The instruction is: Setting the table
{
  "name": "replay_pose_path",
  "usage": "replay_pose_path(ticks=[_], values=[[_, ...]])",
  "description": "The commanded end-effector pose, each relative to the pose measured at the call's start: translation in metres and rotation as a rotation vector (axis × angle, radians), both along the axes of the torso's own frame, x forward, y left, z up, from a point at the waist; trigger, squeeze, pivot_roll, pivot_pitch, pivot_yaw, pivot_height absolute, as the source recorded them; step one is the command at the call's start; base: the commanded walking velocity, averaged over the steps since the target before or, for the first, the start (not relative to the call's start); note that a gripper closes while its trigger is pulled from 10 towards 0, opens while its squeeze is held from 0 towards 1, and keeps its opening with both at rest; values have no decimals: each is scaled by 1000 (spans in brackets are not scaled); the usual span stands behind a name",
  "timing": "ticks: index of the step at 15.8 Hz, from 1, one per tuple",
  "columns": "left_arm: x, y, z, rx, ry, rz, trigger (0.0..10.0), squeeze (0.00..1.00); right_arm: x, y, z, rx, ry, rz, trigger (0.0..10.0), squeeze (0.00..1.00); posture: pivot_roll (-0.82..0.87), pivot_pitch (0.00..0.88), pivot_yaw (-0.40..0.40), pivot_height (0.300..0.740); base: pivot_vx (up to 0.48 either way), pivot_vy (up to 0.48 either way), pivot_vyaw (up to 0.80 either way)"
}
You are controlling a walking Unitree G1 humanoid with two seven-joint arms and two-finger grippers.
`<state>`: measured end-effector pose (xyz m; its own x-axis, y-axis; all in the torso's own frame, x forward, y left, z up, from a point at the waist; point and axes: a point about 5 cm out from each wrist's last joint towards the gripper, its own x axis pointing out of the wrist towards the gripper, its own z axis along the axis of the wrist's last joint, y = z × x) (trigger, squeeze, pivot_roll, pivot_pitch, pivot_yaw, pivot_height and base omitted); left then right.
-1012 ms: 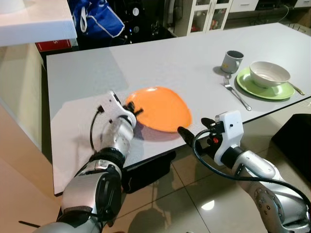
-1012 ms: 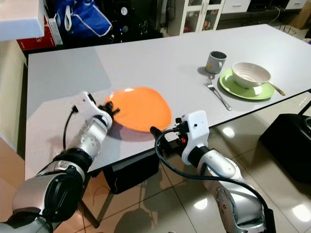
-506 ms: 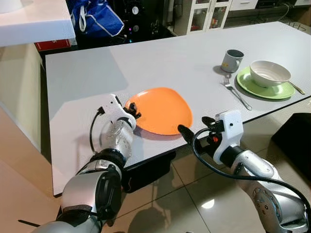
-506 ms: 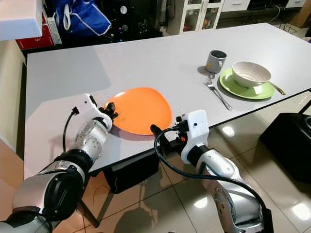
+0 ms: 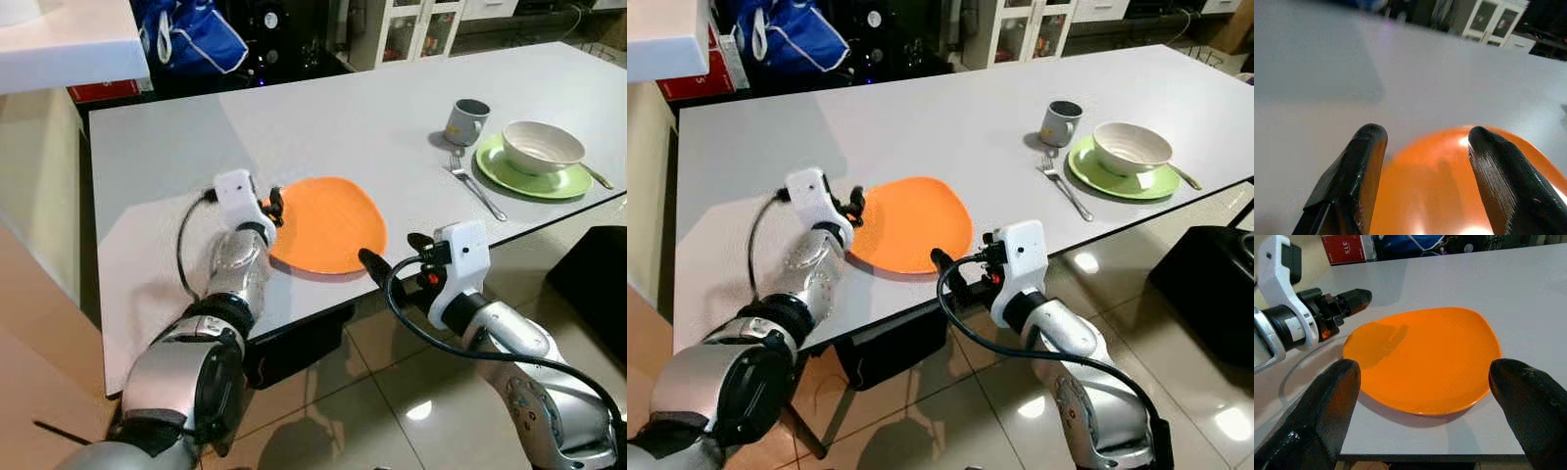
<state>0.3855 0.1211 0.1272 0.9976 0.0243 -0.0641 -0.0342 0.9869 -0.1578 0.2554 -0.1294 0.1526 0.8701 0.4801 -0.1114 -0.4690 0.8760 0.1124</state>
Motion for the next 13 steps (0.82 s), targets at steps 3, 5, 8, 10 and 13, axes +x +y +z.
replay_pose_path(ticks=[3,5,8,10,13], values=[[6,2,25,66,-123,-136,10000,0,5,-2,14,18,-70,-63,10000,0,-60,0,37,740,0,0,0],[-9,15,36,170,-250,-208,10000,0,7,-1,17,23,-113,-99,10000,0,-23,0,26,740,0,0,0],[-58,35,45,293,-361,-233,10000,0,13,3,19,38,-134,-130,10000,0,20,0,-6,740,0,0,0],[-79,36,50,343,-363,-259,10000,0,15,2,22,55,-143,-139,10000,0,29,0,-11,740,0,0,0],[-114,39,56,379,-344,-270,10000,0,12,3,20,57,-131,-109,10000,0,27,0,-4,740,0,0,0]])
